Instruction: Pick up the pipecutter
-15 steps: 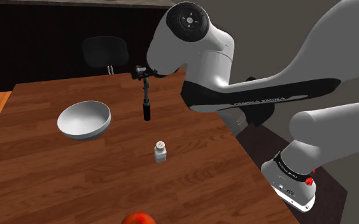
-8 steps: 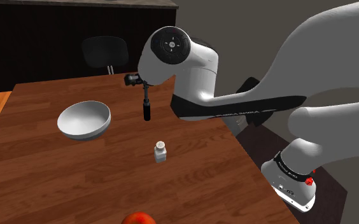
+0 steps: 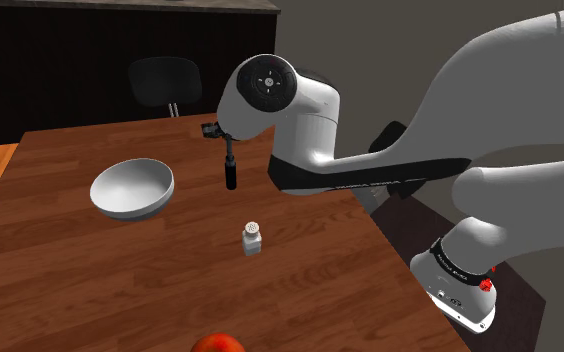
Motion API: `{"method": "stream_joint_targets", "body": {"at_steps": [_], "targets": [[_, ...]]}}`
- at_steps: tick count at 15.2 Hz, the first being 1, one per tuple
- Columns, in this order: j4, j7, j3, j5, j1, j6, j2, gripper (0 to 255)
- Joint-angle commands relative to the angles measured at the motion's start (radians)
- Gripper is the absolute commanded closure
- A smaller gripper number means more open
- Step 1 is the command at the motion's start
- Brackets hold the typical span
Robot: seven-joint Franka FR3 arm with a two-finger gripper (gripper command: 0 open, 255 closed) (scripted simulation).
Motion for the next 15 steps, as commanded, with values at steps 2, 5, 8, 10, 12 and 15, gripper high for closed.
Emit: {"method": "stream_joint_targets", "body": {"at_steps": [2,5,8,10,12,15], "targets": [[0.0,0.0,0.001,0.0,-0.001,0.0,0.0,255],[-0.001,0.0,-0.002,0.0,0.003,-0.001,0.0,255],[0.015,-0.015,-0.037,-0.004,0.033,-0.032,0.015,255],[0.027,-0.026,-0.06,-0.006,0.053,-0.053,0.025,255],[0.04,-0.037,-0.083,-0.007,0.072,-0.075,0.034,255],[0.061,-0.054,-0.116,-0.008,0.1,-0.107,0.045,255]]}}
